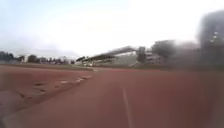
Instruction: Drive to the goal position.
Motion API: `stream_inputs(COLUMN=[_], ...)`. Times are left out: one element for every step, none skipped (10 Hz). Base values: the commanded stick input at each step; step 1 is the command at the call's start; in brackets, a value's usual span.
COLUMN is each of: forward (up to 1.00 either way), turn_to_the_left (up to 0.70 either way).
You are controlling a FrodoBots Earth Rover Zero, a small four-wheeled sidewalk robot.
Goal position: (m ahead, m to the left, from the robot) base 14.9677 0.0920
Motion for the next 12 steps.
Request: stream_inputs(forward=[0.7, 0.7, 0.7, 0.7, 0.7, 0.7, 0.7, 0.7, 0.7, 0.7, 0.7, 0.7], turn_to_the_left=[0.0, 0.0, 0.0, -0.35, -0.34, -0.15, 0.0, 0.0, -0.02, -0.08, -0.25, -0.32])
